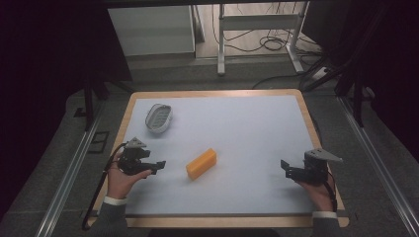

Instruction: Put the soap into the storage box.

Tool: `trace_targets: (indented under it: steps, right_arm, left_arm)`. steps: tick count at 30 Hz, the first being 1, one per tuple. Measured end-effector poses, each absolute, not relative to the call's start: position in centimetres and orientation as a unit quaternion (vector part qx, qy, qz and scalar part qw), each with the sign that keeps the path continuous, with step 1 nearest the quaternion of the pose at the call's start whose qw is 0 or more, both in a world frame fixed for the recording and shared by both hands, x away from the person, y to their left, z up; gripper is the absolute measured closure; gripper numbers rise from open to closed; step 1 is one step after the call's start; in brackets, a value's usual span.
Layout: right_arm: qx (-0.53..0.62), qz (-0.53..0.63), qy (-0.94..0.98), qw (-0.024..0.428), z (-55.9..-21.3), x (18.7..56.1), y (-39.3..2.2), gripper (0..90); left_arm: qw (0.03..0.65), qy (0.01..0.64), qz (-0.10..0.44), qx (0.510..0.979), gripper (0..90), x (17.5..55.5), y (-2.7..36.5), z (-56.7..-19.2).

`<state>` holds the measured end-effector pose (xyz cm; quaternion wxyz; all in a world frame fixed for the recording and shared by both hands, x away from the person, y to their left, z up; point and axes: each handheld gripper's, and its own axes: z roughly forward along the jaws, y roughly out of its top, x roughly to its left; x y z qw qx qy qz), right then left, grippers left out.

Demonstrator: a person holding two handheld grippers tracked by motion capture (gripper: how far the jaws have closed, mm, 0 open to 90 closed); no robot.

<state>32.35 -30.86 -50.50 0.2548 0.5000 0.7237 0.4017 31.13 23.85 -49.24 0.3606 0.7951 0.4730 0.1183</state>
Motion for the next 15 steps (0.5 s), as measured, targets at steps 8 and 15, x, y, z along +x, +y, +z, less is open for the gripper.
trace_targets:
  steps: [8,15]
  right_arm:
    - [0.491,0.399,0.733,0.249,-50.8,32.0,-30.4,4.1]
    - [0.501,0.409,0.716,0.262,-49.9,31.0,-30.7,4.1]
  left_arm:
    - [0.354,0.472,0.123,0.798,20.4,30.9,23.8,-49.2]
    - [0.356,0.465,0.118,0.802,19.6,30.5,24.0,-49.0]
